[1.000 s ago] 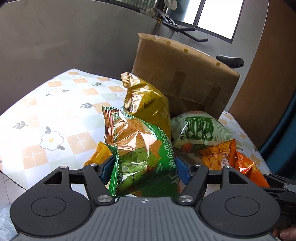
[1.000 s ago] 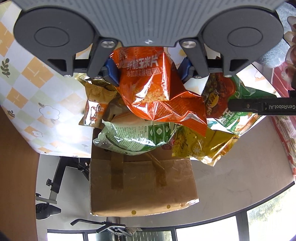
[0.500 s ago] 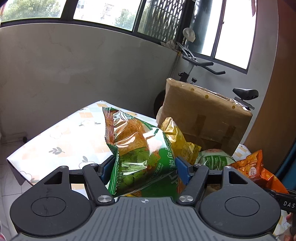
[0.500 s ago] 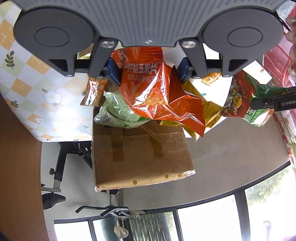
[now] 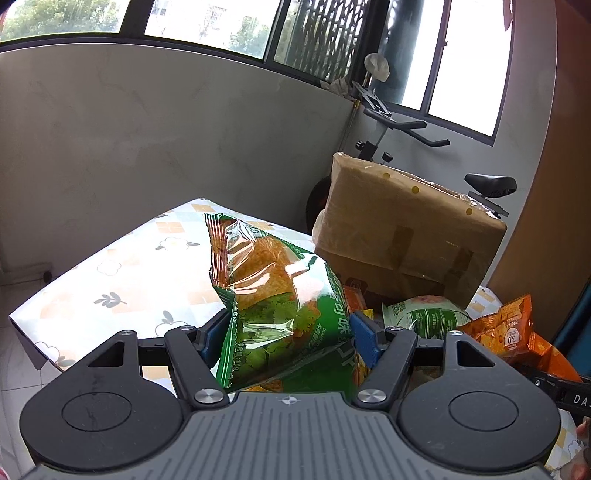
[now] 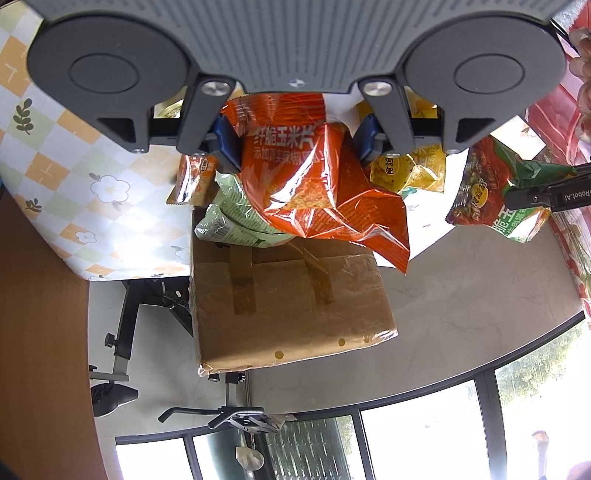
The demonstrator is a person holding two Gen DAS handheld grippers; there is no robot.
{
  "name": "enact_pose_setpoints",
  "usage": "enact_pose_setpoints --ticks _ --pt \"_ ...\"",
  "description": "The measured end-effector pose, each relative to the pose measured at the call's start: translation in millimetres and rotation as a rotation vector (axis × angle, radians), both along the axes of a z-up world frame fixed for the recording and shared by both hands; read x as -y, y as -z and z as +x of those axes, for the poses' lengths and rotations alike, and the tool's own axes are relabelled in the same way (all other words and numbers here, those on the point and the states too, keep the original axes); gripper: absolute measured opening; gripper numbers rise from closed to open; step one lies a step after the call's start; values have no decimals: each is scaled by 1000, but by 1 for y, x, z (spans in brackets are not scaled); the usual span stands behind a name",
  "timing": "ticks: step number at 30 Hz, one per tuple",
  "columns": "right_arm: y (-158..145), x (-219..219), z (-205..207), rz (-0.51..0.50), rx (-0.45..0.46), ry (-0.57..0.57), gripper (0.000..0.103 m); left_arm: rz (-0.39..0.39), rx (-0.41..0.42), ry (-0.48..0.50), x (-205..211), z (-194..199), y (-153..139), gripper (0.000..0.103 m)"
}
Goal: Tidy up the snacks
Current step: 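Lift both held bags and carry them over the cardboard box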
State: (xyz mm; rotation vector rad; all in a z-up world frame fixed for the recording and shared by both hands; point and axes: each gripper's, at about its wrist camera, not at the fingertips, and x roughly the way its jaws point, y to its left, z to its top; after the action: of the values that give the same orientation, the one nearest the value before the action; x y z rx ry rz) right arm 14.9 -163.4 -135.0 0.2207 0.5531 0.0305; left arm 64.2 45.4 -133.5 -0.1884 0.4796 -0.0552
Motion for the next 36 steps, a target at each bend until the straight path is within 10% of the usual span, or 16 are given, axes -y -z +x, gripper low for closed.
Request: enact_pose_setpoints --ticks 15,36 --pt "-57 30 21 69 132 25 64 32 183 78 7 22 -65 72" --pt "-138 74 181 98 252 51 64 40 264 227 74 173 -116 72"
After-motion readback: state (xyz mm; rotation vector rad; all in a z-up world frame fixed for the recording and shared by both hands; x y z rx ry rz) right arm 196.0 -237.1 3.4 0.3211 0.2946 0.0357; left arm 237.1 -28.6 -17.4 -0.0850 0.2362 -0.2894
